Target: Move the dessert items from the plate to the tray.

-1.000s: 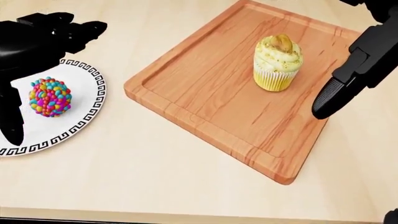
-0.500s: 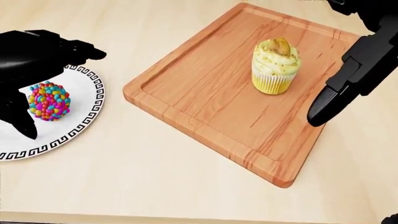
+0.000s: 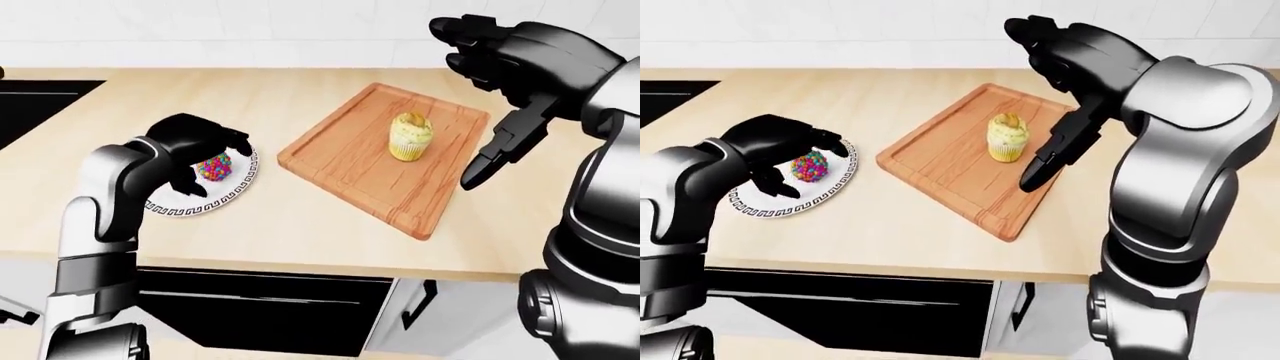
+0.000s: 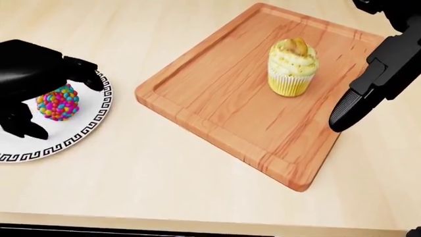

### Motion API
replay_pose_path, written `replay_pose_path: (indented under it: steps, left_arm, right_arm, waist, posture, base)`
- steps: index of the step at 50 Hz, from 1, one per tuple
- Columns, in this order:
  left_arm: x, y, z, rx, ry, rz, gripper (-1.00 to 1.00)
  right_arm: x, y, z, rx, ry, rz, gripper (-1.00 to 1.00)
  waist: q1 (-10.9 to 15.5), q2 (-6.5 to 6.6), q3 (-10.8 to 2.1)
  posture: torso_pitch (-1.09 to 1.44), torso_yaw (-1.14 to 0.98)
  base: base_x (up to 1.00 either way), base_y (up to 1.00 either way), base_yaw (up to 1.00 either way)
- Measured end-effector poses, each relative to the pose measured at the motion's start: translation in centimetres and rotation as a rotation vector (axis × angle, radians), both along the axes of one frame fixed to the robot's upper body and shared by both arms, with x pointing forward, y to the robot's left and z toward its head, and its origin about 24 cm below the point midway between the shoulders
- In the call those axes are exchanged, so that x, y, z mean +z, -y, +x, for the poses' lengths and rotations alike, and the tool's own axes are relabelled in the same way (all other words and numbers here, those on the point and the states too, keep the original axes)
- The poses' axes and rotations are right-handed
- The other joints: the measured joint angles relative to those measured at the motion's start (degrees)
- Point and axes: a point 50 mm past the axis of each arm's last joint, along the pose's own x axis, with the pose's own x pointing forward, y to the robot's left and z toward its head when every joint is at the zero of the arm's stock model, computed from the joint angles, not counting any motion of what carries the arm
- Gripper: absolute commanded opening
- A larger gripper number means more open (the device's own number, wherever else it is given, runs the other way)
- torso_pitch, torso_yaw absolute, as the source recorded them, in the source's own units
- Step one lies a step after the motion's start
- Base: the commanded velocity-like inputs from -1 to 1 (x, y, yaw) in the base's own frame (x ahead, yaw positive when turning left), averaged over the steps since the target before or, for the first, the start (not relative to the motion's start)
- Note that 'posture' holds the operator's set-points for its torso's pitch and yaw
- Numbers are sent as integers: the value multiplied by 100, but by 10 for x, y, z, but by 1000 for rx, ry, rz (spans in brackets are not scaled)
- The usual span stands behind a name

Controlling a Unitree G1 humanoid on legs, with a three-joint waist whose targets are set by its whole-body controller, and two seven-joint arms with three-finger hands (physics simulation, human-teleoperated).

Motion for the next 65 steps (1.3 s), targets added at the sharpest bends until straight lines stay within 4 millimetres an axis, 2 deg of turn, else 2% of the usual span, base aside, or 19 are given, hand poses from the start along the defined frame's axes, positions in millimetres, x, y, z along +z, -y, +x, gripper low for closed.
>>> replay_pose_path:
  steps: [4,9,12,16,20,28,35,42,48,57,65]
  left_arm:
    - [-1,0,1,1,8,-2,-10]
    - [0,1,3,-6,33,0,-25]
    - [0,2,5,-12,39,5,-50]
    - [2,5,9,-23,49,8,-72]
    - [11,8,12,-31,73,13,-78]
    - [47,22,11,-67,145,4,-80]
    - [71,58,10,-152,178,-20,-84]
    - [79,91,9,-225,182,-16,-86]
    - [80,118,6,-278,185,-27,-83]
    - [67,169,-2,-377,162,-60,-83]
    - [49,185,-3,-399,146,-77,-74]
  right_arm:
    - [0,-1,0,3,2,-2,100]
    - [-1,-1,-1,5,2,-4,100]
    - [-1,-1,-1,4,3,-3,100]
    - [-2,-1,-1,4,1,-2,100]
    - [1,-2,-1,7,0,-4,100]
    - [6,1,-3,3,12,0,100]
    - [12,4,-7,0,24,5,100]
    - [9,8,-8,-7,17,9,100]
    - [10,8,-8,-3,18,13,100]
    - [6,11,-9,0,18,15,100]
    - [1,14,-10,-9,10,16,100]
  waist:
    - [-4,-3,3]
    - [-17,-23,3]
    - [-11,-28,1]
    - [-4,-46,11]
    - [-13,-67,43]
    - [2,-95,46]
    - [8,-112,58]
    - [-9,-139,90]
    - [-4,-155,107]
    - [9,-236,115]
    - [8,-245,113]
  posture:
    - [0,0]
    - [0,0]
    - [0,0]
    - [0,0]
    - [0,0]
    - [0,0]
    - [0,0]
    - [0,0]
    - [0,0]
    - [0,0]
    - [0,0]
  base:
    - [0,0,0]
    - [0,0,0]
    - [0,0,0]
    - [0,0,0]
    - [0,0,0]
    - [0,0,0]
    - [0,0,0]
    - [0,0,0]
    - [0,0,0]
    - [0,0,0]
    - [0,0,0]
